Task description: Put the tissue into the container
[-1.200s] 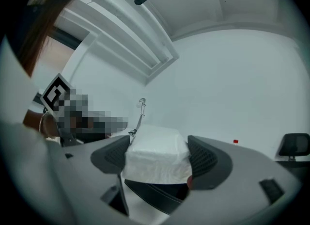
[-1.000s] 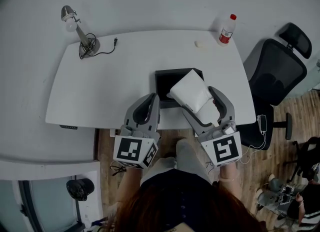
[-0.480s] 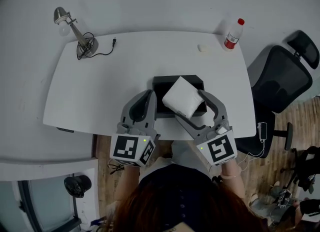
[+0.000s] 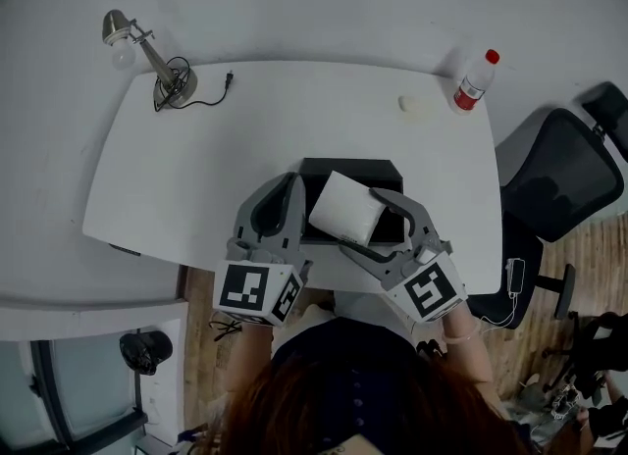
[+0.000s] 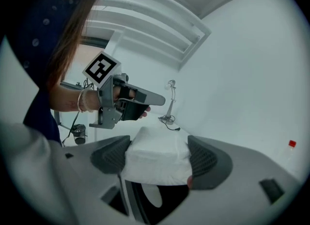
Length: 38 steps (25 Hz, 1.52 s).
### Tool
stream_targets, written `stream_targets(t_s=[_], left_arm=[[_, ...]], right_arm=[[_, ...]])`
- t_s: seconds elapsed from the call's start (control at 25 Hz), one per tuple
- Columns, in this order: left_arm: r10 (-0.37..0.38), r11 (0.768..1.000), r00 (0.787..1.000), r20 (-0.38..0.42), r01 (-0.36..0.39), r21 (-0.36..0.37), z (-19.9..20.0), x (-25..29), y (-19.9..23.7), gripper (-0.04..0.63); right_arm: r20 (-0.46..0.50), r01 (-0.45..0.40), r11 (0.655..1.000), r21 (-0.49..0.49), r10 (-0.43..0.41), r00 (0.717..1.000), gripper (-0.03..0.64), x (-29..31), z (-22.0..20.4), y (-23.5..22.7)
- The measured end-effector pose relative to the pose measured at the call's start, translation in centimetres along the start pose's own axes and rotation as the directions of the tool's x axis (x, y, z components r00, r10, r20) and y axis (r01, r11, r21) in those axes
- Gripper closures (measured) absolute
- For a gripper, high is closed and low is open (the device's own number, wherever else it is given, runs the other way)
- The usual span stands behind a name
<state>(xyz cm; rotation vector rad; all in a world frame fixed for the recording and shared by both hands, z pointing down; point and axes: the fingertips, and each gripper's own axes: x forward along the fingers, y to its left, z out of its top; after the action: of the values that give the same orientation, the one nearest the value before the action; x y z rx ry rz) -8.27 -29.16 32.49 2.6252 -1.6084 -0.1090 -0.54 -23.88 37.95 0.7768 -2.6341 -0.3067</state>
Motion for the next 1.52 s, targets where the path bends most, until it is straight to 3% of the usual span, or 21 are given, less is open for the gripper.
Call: stream_targets(t_s=[0.76, 1.16, 1.52], left_arm=[[0.093, 0.996, 0.996, -0.014, -0.093, -0.006, -0.6, 1.6, 1.4, 0.561], [0.106, 0.994, 0.994, -0.026, -0.106, -0.009, -1.1, 2.2, 1.6, 0.561], [0.099, 0.995, 0.994, -0.037, -0.099, -0.014, -1.5, 2.1, 1.6, 0.561]], right_arm=[[-0.064, -0.282, 0.959, -0.035, 0.28, 0.958, 0.229, 2.7, -4.3, -0.3], [-0.166, -0.319, 0.947, -0.028, 0.311, 0.936, 0.229, 3.4, -5.2, 0.1], [-0.2, -0.317, 0.948, 0.0, 0.311, 0.929, 0.229, 3.7, -5.3, 0.1]])
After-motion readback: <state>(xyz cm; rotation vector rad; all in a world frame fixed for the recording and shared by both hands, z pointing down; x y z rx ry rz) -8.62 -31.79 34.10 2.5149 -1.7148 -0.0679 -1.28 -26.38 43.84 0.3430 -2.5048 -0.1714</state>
